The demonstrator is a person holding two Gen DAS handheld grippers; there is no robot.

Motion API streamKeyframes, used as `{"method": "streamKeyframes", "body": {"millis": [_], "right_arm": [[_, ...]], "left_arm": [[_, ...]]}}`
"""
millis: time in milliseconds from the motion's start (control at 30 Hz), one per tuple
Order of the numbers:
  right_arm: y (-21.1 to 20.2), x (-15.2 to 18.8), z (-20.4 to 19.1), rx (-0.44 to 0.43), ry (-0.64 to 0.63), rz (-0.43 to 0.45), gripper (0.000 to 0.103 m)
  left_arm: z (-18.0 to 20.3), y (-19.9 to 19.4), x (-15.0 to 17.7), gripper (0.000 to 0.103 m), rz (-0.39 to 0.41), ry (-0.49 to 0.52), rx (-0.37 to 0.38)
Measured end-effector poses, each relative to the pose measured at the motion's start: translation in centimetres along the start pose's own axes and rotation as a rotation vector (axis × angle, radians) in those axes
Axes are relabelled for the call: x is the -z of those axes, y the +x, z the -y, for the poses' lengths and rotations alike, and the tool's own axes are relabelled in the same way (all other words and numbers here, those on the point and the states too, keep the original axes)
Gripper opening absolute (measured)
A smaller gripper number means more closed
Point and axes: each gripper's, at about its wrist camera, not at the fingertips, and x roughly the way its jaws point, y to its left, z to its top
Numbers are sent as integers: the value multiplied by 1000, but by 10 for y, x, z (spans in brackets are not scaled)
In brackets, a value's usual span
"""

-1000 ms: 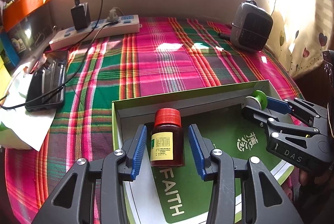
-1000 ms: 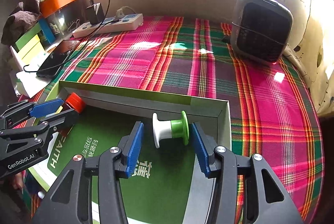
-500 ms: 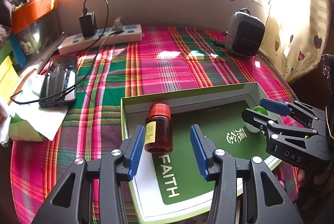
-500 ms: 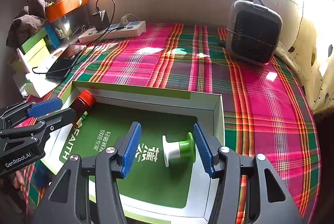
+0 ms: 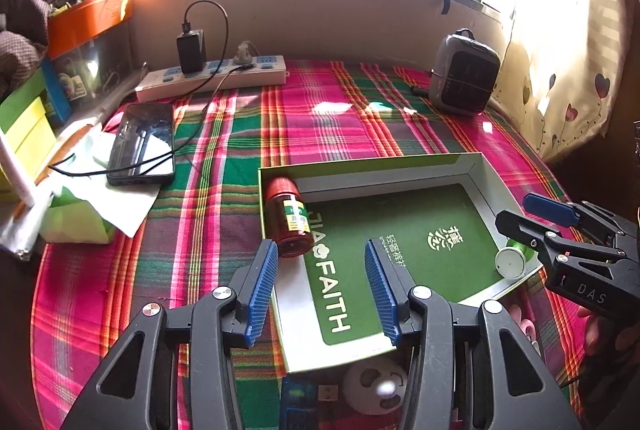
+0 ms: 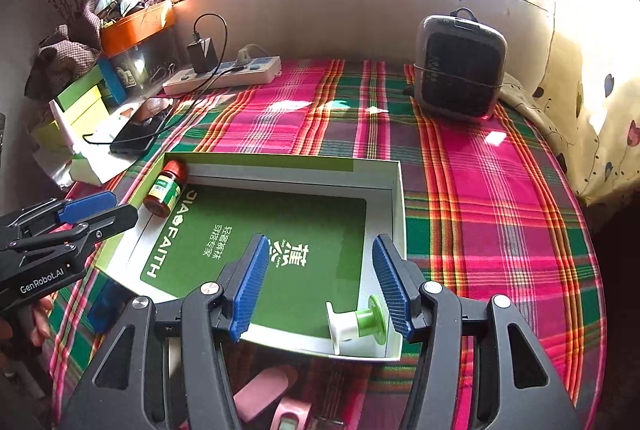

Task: Organize rigid objects
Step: 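Open both tools to release the spool and bottle in the box, then grasp the black stapler with the right tool while the left tool grasps the blue USB meter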

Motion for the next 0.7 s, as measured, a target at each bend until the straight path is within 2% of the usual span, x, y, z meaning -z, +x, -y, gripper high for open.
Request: {"method": "streamKeyframes", "body": {"millis": [300, 700], "right_arm": [[-27, 27, 11, 15, 35, 15, 55], [-44, 68, 19, 32, 71, -7, 55]], "left_arm": [[-21, -20, 24, 45, 11, -43, -8], [-46, -35, 56, 45, -4, -116, 0]]}}
